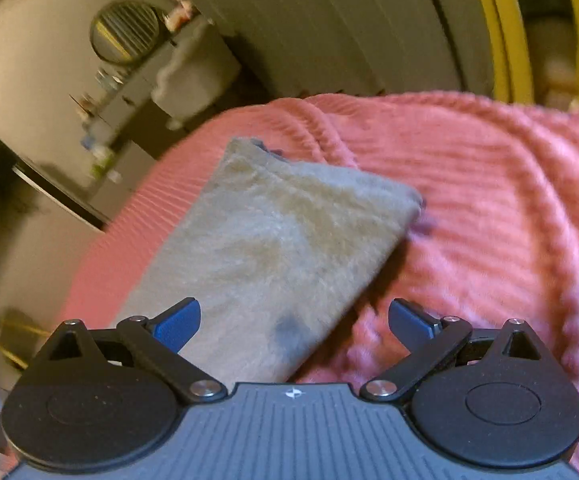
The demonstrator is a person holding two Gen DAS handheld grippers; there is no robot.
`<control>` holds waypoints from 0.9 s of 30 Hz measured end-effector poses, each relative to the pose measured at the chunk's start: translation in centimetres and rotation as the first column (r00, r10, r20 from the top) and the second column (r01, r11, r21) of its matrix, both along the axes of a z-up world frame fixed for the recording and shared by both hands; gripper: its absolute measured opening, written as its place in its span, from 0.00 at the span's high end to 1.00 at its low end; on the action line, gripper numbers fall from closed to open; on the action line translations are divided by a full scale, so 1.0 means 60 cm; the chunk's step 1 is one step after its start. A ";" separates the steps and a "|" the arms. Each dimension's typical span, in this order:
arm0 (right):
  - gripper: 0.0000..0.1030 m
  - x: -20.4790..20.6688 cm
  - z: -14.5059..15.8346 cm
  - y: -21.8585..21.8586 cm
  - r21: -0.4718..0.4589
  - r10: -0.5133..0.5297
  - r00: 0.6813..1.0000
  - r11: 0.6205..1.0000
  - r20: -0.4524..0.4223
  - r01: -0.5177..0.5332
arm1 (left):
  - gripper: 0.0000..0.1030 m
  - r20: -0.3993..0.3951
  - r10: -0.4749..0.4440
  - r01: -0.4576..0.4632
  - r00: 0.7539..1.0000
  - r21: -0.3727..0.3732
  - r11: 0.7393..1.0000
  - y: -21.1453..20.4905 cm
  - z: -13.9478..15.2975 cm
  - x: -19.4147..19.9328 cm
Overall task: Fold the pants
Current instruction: 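Grasp the sweatpants leg end with the right gripper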
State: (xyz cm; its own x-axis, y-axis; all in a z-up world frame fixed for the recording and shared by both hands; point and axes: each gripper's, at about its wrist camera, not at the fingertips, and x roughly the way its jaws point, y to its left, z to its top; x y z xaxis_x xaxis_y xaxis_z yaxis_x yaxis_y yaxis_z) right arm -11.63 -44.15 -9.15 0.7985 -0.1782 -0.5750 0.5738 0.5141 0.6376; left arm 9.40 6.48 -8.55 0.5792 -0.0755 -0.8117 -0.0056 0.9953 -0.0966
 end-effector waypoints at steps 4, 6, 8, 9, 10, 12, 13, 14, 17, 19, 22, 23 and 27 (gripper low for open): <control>0.04 0.013 -0.034 -0.017 0.076 0.003 0.999 0.997 0.043 -0.007 | 0.01 -0.003 0.005 -0.005 1.000 -0.014 1.000 0.005 0.000 0.000; 0.08 0.022 -0.029 -0.020 0.060 -0.008 0.997 0.998 0.072 0.004 | 0.01 -0.003 0.005 -0.005 1.000 -0.015 1.000 0.005 0.001 0.001; 0.10 0.037 -0.033 -0.034 0.050 -0.011 0.996 0.999 0.094 0.006 | 0.00 -0.003 0.003 -0.003 1.000 -0.006 1.000 0.003 0.000 0.001; 0.16 0.040 -0.030 -0.036 0.047 -0.021 0.996 0.999 0.090 0.017 | 0.00 -0.003 0.002 -0.002 1.000 -0.001 1.000 0.001 -0.001 0.002; 0.24 0.043 -0.032 -0.043 0.048 -0.031 0.996 0.998 0.087 0.027 | 0.00 -0.003 0.001 -0.001 1.000 0.003 1.000 0.000 -0.001 0.002; 0.43 0.052 -0.042 -0.060 0.071 -0.054 0.995 0.996 0.084 0.048 | 0.00 -0.003 0.001 -0.001 1.000 0.007 1.000 -0.001 -0.002 0.003; 0.57 0.051 -0.045 -0.064 0.073 -0.064 0.995 0.996 0.082 0.059 | 0.00 -0.003 0.002 -0.002 1.000 0.006 1.000 0.000 -0.002 0.004; 0.61 0.059 -0.052 -0.072 0.075 -0.075 0.995 0.995 0.069 0.069 | 0.00 -0.003 0.001 -0.001 1.000 0.006 1.000 0.000 -0.002 0.004; 0.77 0.057 -0.058 -0.086 0.084 -0.082 0.993 0.994 0.083 0.075 | 0.00 -0.002 -0.001 0.001 1.000 0.010 1.000 0.000 -0.003 0.004; 0.86 0.058 -0.052 -0.088 0.073 -0.068 0.992 0.996 0.111 0.060 | 0.00 -0.001 -0.001 0.002 1.000 0.015 1.000 -0.001 -0.003 0.005; 0.86 0.043 -0.029 -0.072 0.025 -0.041 0.979 0.999 0.199 0.037 | 0.00 -0.001 0.000 0.000 1.000 0.014 1.000 -0.001 -0.004 0.005; 0.86 0.043 -0.026 -0.070 0.016 -0.038 0.978 0.999 0.206 0.036 | 0.00 -0.002 0.001 -0.001 1.000 0.014 1.000 -0.002 -0.004 0.006; 0.75 0.063 -0.040 -0.081 0.058 -0.065 0.991 0.997 0.120 0.058 | 0.00 -0.002 0.001 -0.001 1.000 0.016 1.000 -0.004 -0.004 0.006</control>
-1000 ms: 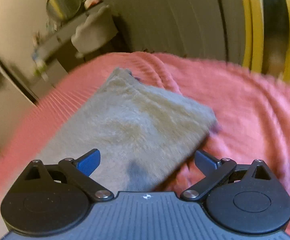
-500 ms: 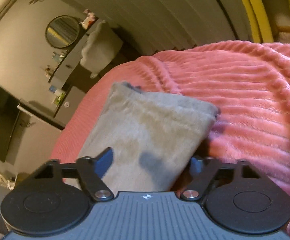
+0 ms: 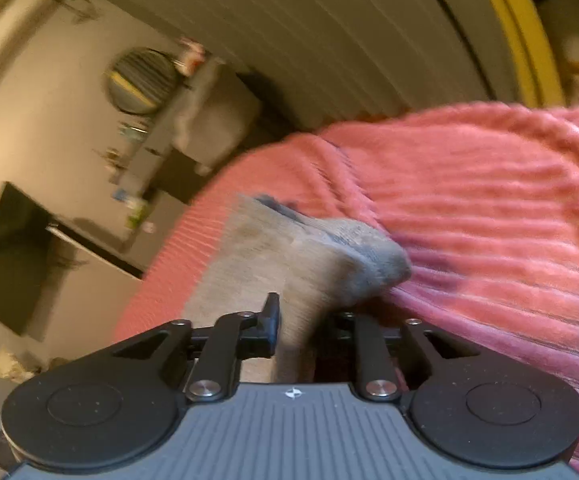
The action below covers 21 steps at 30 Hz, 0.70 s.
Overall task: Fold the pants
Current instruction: 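Grasp the sweatpants leg end with the right gripper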
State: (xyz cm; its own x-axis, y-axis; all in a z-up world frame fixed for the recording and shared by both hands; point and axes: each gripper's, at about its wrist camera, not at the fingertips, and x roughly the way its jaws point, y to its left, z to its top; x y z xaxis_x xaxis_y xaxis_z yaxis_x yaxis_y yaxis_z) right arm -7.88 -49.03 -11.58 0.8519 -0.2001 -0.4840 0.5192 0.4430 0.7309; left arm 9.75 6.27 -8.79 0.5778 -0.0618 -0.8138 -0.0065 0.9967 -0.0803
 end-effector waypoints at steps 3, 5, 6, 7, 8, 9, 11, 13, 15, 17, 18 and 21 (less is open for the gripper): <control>0.63 -0.002 -0.017 -0.006 0.063 -0.005 1.000 0.998 0.019 0.003 | 0.00 0.000 0.000 0.000 1.000 0.000 1.000 0.000 0.000 0.000; 0.65 -0.001 -0.015 -0.006 0.068 -0.012 0.999 0.998 0.033 0.010 | 0.00 0.000 -0.001 0.001 1.000 0.002 1.000 0.000 0.000 0.001; 0.75 -0.002 -0.012 -0.005 0.060 -0.013 0.999 0.998 0.035 0.011 | 0.00 0.000 -0.001 0.001 1.000 0.001 1.000 0.000 0.000 0.001; 0.88 -0.003 -0.006 -0.002 0.043 -0.014 0.999 0.999 0.045 0.012 | 0.00 0.000 0.000 0.000 1.000 0.000 1.000 0.001 0.000 0.001; 0.88 -0.006 -0.001 0.001 0.029 -0.012 0.998 1.000 0.064 0.010 | 0.00 0.000 0.000 0.000 1.000 0.000 1.000 0.000 0.000 0.001; 0.89 -0.008 0.003 0.003 0.018 -0.009 0.997 1.000 0.083 0.007 | 0.00 0.000 0.001 -0.001 1.000 0.000 1.000 0.000 0.000 0.001; 0.89 -0.008 0.011 0.012 -0.017 -0.004 0.996 1.000 0.087 0.005 | 0.00 0.000 0.002 -0.002 1.000 -0.002 1.000 0.000 0.000 0.001; 0.89 -0.007 0.013 0.015 -0.012 -0.005 0.997 1.000 0.083 0.006 | 0.00 0.001 0.004 -0.004 1.000 -0.006 1.000 0.001 0.000 0.001; 0.89 -0.007 0.017 0.017 -0.005 -0.009 0.996 1.000 0.086 0.010 | 0.00 0.001 0.006 -0.006 1.000 -0.014 1.000 0.003 0.001 0.001; 0.89 -0.004 0.024 0.020 -0.024 -0.008 0.996 1.000 0.083 0.010 | 0.00 0.000 0.011 -0.011 1.000 -0.024 1.000 0.005 0.002 0.000; 0.89 0.001 0.025 0.022 -0.049 -0.011 0.999 0.999 0.050 0.013 | 0.00 0.000 0.013 -0.013 1.000 -0.030 0.999 0.006 0.003 -0.001; 0.89 0.020 0.019 0.025 -0.095 -0.014 0.994 0.995 -0.104 0.004 | 0.00 -0.001 0.019 -0.020 1.000 -0.047 0.999 0.011 0.005 -0.003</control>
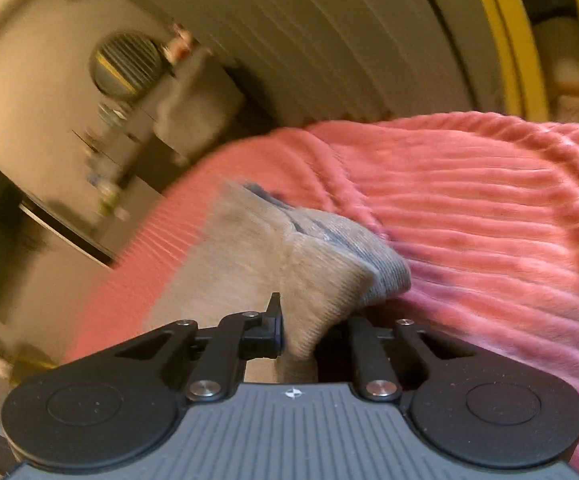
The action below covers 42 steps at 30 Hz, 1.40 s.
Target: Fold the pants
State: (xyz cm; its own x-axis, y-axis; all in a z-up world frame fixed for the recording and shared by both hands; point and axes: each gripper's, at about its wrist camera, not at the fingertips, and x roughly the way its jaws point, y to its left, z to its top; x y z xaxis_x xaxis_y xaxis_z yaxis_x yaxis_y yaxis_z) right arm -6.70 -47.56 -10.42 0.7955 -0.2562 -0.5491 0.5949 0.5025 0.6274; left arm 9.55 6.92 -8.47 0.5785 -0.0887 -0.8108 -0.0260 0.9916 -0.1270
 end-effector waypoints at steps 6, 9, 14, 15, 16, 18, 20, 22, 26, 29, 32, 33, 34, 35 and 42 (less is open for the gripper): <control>0.90 -0.013 0.039 0.018 -0.014 0.021 0.997 1.000 0.079 -0.020 | 0.00 -0.011 0.010 -0.010 1.000 -0.052 0.999 0.013 0.010 -0.009; 0.90 0.007 0.060 0.037 -0.079 0.047 0.999 0.996 0.006 -0.047 | 0.00 -0.021 0.013 -0.015 1.000 -0.085 0.996 0.022 0.020 -0.017; 0.91 0.044 0.106 0.078 -0.142 0.086 0.996 0.986 -0.025 -0.089 | 0.00 -0.012 0.045 -0.046 0.999 -0.163 0.985 0.053 0.047 -0.044; 0.91 0.055 0.122 0.095 -0.172 0.109 0.994 0.979 -0.026 -0.111 | 0.00 -0.009 0.053 -0.054 0.999 -0.180 0.982 0.060 0.052 -0.050; 0.91 0.069 0.143 0.122 -0.217 0.145 0.989 0.965 -0.026 -0.148 | 0.00 -0.004 0.063 -0.062 0.998 -0.196 0.979 0.068 0.058 -0.056; 0.91 0.093 0.178 0.183 -0.307 0.226 0.974 0.926 -0.024 -0.222 | 0.00 0.016 0.087 -0.081 0.996 -0.218 0.973 0.084 0.070 -0.068; 0.91 0.115 0.214 0.271 -0.405 0.335 0.942 0.858 -0.023 -0.315 | 0.00 0.060 0.133 -0.116 0.989 -0.226 0.967 0.103 0.086 -0.085; 0.91 0.131 0.234 0.363 -0.472 0.469 0.883 0.771 -0.032 -0.427 | 0.00 0.113 0.171 -0.143 0.979 -0.221 0.965 0.119 0.105 -0.102; 0.91 0.151 0.208 0.567 -0.548 0.726 0.677 0.520 -0.120 -0.655 | 0.00 0.174 0.221 -0.179 0.960 -0.229 0.957 0.150 0.134 -0.124; 0.90 0.180 0.114 0.676 -0.482 0.802 0.530 0.363 -0.274 -0.798 | 0.00 0.173 0.211 -0.168 0.962 -0.230 0.959 0.164 0.131 -0.126; 0.86 0.190 0.014 0.727 -0.420 0.786 0.453 0.274 -0.420 -0.865 | 0.00 0.148 0.229 -0.185 0.962 -0.265 0.946 0.178 0.109 -0.121; 0.84 0.181 0.014 0.730 -0.454 0.787 0.455 0.253 -0.417 -0.854 | 0.00 0.128 0.231 -0.188 0.964 -0.285 0.940 0.181 0.098 -0.113; 0.81 0.178 0.019 0.732 -0.451 0.791 0.443 0.241 -0.421 -0.859 | 0.00 0.103 0.234 -0.195 0.967 -0.297 0.935 0.184 0.088 -0.103; 0.78 0.176 0.027 0.728 -0.428 0.803 0.432 0.248 -0.411 -0.869 | 0.00 0.083 0.236 -0.202 0.968 -0.301 0.932 0.185 0.078 -0.095; 0.20 0.129 0.084 0.622 -0.298 0.856 0.515 0.479 -0.053 -0.826 | 0.00 0.015 0.195 -0.177 0.981 -0.360 0.916 0.190 0.043 -0.064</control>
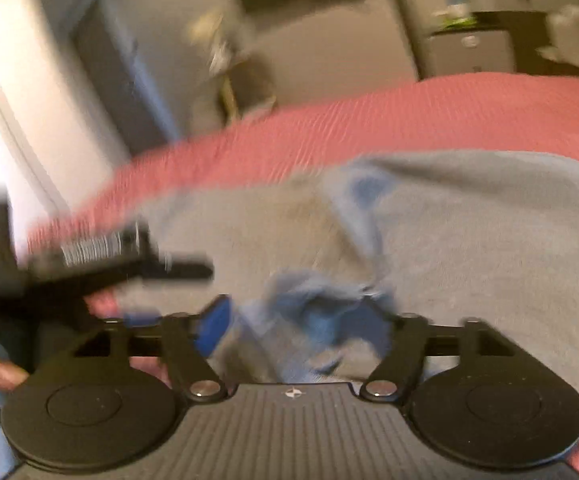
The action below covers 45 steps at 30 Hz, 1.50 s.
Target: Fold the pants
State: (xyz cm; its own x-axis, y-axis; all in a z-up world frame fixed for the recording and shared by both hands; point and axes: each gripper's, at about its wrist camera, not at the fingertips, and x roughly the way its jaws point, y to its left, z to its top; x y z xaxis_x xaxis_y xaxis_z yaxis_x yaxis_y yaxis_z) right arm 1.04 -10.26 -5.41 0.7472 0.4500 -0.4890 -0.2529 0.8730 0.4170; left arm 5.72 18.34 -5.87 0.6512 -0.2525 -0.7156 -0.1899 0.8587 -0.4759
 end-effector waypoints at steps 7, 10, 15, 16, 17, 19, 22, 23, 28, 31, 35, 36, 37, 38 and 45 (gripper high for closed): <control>0.10 -0.007 -0.036 -0.125 0.429 -0.258 0.951 0.849 -0.171 0.308 | 0.00 0.021 -0.118 0.118 0.993 -0.005 0.993 -0.031 -0.002 0.004; 0.10 -0.001 -0.035 -0.122 0.377 -0.296 0.941 0.863 -0.163 0.337 | 0.00 0.033 -0.202 0.200 0.979 0.045 0.979 -0.063 0.006 0.008; 0.09 0.008 -0.043 -0.133 0.346 -0.330 0.929 0.863 -0.167 0.369 | 0.00 0.163 -0.374 0.341 0.913 0.198 0.919 -0.124 0.022 -0.011; 0.09 0.007 -0.043 -0.138 0.350 -0.330 0.930 0.862 -0.161 0.366 | 0.00 0.163 -0.391 0.357 0.906 0.203 0.912 -0.132 0.020 -0.007; 0.09 0.002 -0.043 -0.146 0.349 -0.331 0.930 0.863 -0.157 0.366 | 0.00 0.154 -0.404 0.373 0.902 0.198 0.906 -0.136 0.016 -0.002; 0.06 0.008 -0.046 -0.150 0.345 -0.337 0.930 0.864 -0.147 0.368 | 0.12 0.128 -0.416 0.392 0.901 0.174 0.903 -0.142 0.004 0.011; 0.06 0.008 -0.050 -0.150 0.358 -0.339 0.930 0.858 -0.142 0.368 | 0.30 0.079 -0.429 0.419 0.900 0.121 0.900 -0.148 -0.015 0.033; 0.06 0.009 -0.044 -0.149 0.359 -0.340 0.930 0.858 -0.141 0.368 | 0.37 0.066 -0.428 0.417 0.902 0.132 0.899 -0.153 -0.019 0.034; 0.05 0.012 -0.042 -0.147 0.353 -0.342 0.930 0.860 -0.137 0.369 | 0.73 0.039 -0.489 0.463 0.872 0.262 0.847 -0.190 -0.024 0.034; 0.05 0.012 -0.041 -0.144 0.326 -0.345 0.929 0.870 -0.134 0.370 | 0.89 0.037 -0.446 0.425 0.894 0.238 0.873 -0.174 -0.025 0.034; 0.04 0.000 -0.030 -0.148 0.312 -0.368 0.924 0.870 -0.104 0.382 | 0.90 0.081 -0.334 0.333 0.939 0.032 0.943 -0.102 -0.006 0.015; 0.04 -0.006 -0.027 -0.151 0.318 -0.376 0.922 0.866 -0.094 0.386 | 0.90 0.070 -0.318 0.319 0.945 -0.007 0.948 -0.088 -0.006 0.009; 0.04 -0.011 -0.024 -0.154 0.323 -0.387 0.918 0.861 -0.084 0.392 | 0.90 0.031 -0.298 0.299 0.954 -0.054 0.953 -0.074 -0.010 0.004; 0.04 -0.014 -0.022 -0.156 0.327 -0.392 0.916 0.858 -0.080 0.396 | 0.89 -0.023 -0.286 0.283 0.958 -0.090 0.955 -0.069 -0.018 0.007; 0.04 -0.009 -0.023 -0.156 0.309 -0.388 0.916 0.863 -0.104 0.400 | 0.48 -0.102 -0.249 0.239 0.963 -0.098 0.966 -0.058 -0.018 0.018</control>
